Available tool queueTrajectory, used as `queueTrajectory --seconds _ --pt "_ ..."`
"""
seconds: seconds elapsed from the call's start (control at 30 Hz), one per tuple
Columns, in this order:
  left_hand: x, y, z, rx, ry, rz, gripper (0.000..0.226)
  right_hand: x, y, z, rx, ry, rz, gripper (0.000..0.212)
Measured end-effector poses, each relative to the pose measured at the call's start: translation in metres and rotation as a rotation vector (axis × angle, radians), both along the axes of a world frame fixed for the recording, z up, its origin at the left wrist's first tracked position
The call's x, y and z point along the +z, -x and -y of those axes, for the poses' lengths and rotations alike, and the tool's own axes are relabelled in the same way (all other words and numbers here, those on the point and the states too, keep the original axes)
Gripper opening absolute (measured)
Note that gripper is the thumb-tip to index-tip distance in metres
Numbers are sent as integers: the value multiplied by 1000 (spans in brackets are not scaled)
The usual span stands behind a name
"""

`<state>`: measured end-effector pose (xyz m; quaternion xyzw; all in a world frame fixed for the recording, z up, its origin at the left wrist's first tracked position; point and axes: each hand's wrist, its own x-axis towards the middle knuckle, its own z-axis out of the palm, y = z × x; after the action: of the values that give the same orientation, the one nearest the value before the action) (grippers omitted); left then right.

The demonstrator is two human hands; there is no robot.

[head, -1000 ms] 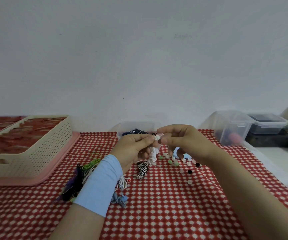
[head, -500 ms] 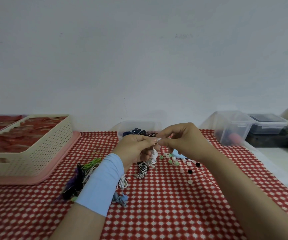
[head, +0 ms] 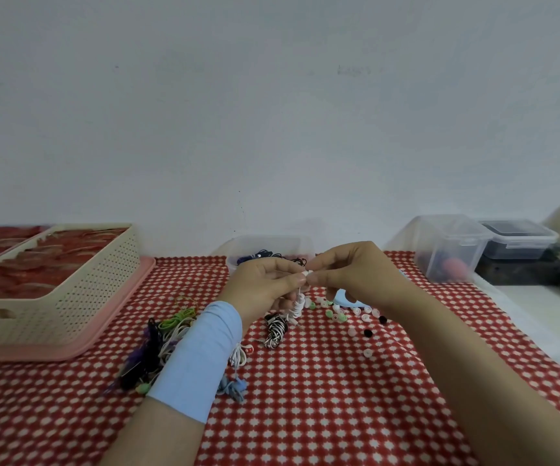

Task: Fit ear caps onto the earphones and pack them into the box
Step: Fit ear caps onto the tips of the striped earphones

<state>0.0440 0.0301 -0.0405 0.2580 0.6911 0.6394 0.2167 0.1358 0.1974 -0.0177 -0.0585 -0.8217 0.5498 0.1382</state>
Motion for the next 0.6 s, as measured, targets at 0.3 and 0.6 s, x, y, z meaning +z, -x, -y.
queueTrajectory --seconds 0.3,0.6 --pt "0 2 2 -4 -4 -52 13 4 -3 -4 6 86 47 12" --pt "-2 0 2 -59 -10 -36 14 -2 -2 -15 173 226 198 17"
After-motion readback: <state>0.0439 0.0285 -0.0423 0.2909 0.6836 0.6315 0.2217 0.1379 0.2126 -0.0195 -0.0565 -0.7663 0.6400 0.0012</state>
